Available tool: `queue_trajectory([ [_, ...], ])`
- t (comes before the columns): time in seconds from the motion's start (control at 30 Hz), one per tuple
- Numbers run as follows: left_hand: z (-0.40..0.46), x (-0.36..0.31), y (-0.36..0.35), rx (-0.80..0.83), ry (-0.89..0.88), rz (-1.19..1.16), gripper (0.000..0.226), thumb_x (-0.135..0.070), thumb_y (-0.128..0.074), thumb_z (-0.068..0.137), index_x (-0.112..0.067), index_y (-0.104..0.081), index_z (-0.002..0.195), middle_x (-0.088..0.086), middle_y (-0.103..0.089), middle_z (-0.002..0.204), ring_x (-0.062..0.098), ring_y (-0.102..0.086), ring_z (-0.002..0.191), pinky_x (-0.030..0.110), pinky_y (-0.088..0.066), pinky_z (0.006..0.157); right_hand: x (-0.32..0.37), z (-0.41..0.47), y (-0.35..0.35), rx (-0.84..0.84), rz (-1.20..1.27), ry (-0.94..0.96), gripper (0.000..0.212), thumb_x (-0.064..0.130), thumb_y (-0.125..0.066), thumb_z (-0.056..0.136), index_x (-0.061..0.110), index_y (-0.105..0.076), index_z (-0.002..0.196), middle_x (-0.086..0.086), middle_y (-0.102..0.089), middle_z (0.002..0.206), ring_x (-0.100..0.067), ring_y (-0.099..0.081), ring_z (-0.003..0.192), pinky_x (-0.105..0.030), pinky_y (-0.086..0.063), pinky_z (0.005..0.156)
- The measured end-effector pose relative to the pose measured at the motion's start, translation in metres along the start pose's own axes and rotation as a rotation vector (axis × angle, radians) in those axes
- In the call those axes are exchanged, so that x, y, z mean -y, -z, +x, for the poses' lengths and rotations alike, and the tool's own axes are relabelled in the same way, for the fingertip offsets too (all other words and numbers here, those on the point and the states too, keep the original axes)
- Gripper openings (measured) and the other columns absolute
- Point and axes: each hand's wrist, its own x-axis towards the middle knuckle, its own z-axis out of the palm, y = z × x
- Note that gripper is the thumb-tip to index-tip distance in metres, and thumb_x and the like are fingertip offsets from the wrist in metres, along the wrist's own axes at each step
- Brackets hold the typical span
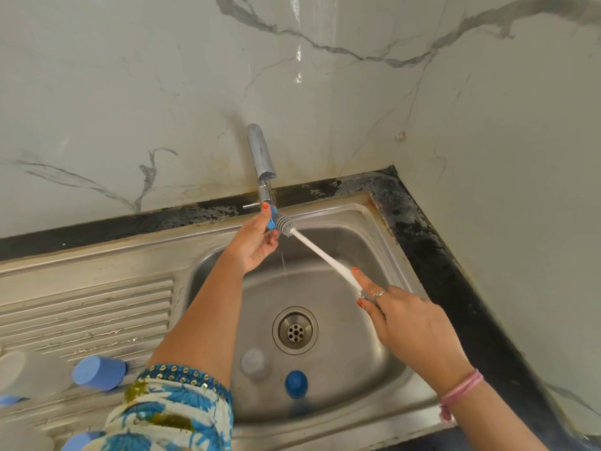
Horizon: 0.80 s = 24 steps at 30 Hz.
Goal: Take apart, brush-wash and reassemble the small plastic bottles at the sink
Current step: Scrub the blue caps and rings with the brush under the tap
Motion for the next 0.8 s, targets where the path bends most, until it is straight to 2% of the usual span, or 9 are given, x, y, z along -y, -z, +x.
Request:
queue_trajectory([
  [0.13,0.000,-0.003,-0.012,0.054,0.006,-0.112,0.027,-0.026,-0.062,0.093,-0.014,-0.065,0.117,0.008,-0.062,0.103,0.020,-0.061,0.091,0.028,-0.054,0.079,-0.003,0.005,-0.012,-0.066,-0.160,0.043,0.041,0.028,-0.062,0.092,0.025,-0.059,0.133,0.001,-0.043,0.054,-0.015,-0.015,0.037,-0.021,-0.013,0.037],
  [0.23,0.001,-0.006,-0.027,0.026,-0.026,-0.280,0.034,-0.009,-0.045,0.094,-0.006,-0.058,0.125,0.016,-0.056,0.115,0.032,-0.060,0.104,0.045,-0.048,0.100,0.012,0.011,-0.009,0.150,-0.018,-0.067,0.049,0.036,-0.054,0.096,0.035,-0.042,0.144,0.005,-0.046,0.063,-0.016,-0.035,0.043,-0.030,-0.033,0.039],
  [0.3,0.001,-0.008,-0.036,-0.016,-0.033,-0.366,0.027,-0.018,-0.048,0.092,-0.009,-0.060,0.114,0.012,-0.059,0.107,0.025,-0.064,0.094,0.048,-0.041,0.106,0.025,0.012,-0.005,0.320,0.532,-0.234,0.044,0.037,-0.048,0.099,0.046,-0.036,0.141,0.007,-0.050,0.066,-0.010,-0.047,0.051,-0.027,-0.046,0.049],
  [0.43,0.002,-0.006,-0.030,0.073,-0.065,-0.556,0.026,-0.035,-0.074,0.078,-0.016,-0.058,0.088,-0.003,-0.060,0.076,0.009,-0.062,0.065,0.043,-0.048,0.100,0.034,0.015,0.012,0.555,1.686,-0.695,0.028,0.030,-0.058,0.094,0.036,-0.061,0.121,0.002,-0.043,0.059,-0.007,-0.032,0.037,-0.018,-0.027,0.030],
  [0.53,-0.001,-0.003,-0.025,0.147,-0.080,-0.602,0.026,-0.027,-0.072,0.082,-0.011,-0.060,0.098,0.003,-0.065,0.086,0.014,-0.066,0.077,0.041,-0.051,0.098,0.029,0.017,0.013,0.906,2.365,-0.855,0.028,0.034,-0.063,0.089,0.007,-0.059,0.084,-0.001,-0.042,0.050,-0.007,-0.035,0.030,-0.015,-0.026,0.028],
  [0.6,-0.002,-0.006,-0.024,0.101,-0.068,-0.471,0.027,-0.031,-0.067,0.088,-0.008,-0.062,0.099,0.006,-0.066,0.086,0.016,-0.067,0.082,0.037,-0.054,0.094,0.030,0.018,0.008,1.056,2.635,-0.856,0.039,0.035,-0.061,0.090,0.005,-0.050,0.067,-0.005,-0.045,0.045,-0.011,-0.040,0.030,-0.016,-0.030,0.030],
  [0.7,-0.003,-0.016,-0.025,0.063,-0.048,-0.304,0.033,-0.037,-0.061,0.092,-0.005,-0.063,0.100,0.007,-0.068,0.088,0.018,-0.069,0.088,0.038,-0.053,0.096,0.037,0.017,0.010,0.930,2.366,-0.873,0.034,0.039,-0.061,0.090,0.009,-0.056,0.076,0.001,-0.041,0.050,-0.006,-0.033,0.032,-0.015,-0.025,0.028],
  [0.77,-0.001,-0.023,-0.024,0.003,-0.043,-0.212,0.033,-0.035,-0.062,0.092,-0.004,-0.062,0.101,0.009,-0.068,0.096,0.019,-0.070,0.093,0.039,-0.052,0.097,0.043,0.014,0.006,0.688,1.848,-0.794,0.022,0.037,-0.055,0.095,0.026,-0.061,0.113,0.004,-0.042,0.058,-0.006,-0.032,0.038,-0.018,-0.026,0.031],
  [0.8,0.001,-0.024,-0.024,-0.040,-0.038,-0.157,0.032,-0.035,-0.063,0.091,-0.004,-0.061,0.101,0.010,-0.067,0.101,0.020,-0.070,0.093,0.040,-0.051,0.097,0.043,0.010,-0.002,0.578,1.465,-0.662,0.032,0.037,-0.050,0.098,0.035,-0.052,0.131,0.005,-0.045,0.061,-0.007,-0.037,0.042,-0.021,-0.034,0.035],
])
